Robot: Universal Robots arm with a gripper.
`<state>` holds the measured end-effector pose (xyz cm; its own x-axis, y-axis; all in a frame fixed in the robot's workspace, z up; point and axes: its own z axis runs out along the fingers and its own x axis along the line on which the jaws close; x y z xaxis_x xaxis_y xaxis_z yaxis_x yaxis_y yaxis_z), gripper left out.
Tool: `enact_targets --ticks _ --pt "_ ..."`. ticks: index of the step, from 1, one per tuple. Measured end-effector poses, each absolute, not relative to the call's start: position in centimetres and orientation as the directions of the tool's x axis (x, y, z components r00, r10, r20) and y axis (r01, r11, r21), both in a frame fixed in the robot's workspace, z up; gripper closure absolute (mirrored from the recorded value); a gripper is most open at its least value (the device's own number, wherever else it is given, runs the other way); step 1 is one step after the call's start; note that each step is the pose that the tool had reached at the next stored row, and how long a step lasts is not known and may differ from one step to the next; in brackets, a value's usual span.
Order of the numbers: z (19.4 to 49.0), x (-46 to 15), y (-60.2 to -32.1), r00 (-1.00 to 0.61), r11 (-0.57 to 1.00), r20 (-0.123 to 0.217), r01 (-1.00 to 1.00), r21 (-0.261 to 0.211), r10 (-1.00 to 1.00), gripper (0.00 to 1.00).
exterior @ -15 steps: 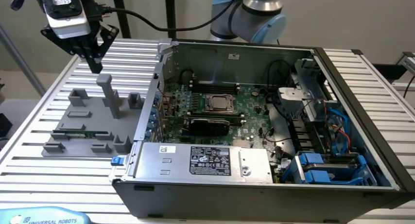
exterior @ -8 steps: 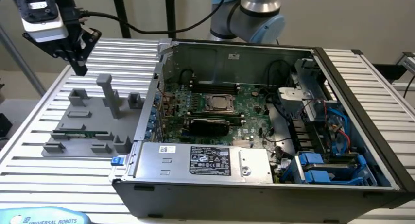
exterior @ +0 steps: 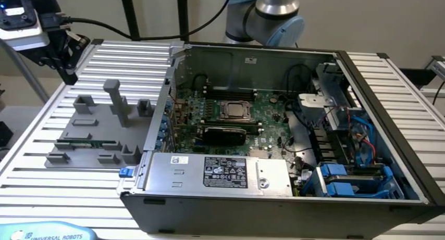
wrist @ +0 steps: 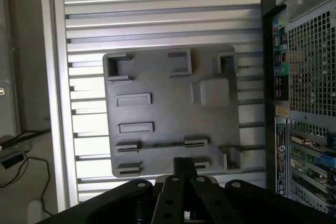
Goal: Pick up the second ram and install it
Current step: 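Reach for the second ram, then pick up the second ram and move it above second insertion slot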
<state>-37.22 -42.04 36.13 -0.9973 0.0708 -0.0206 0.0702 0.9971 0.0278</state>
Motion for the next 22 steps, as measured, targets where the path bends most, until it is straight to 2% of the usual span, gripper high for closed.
enact_targets --ticks 9,22 --pt "34.9 -38.5 -42.7 -0.997 0.997 -0.021 0.07 0.027 0.071 0.89" --pt "34.9 -38.5 -42.7 -0.997 0.997 -0.021 0.07 0.025 0.071 0.89"
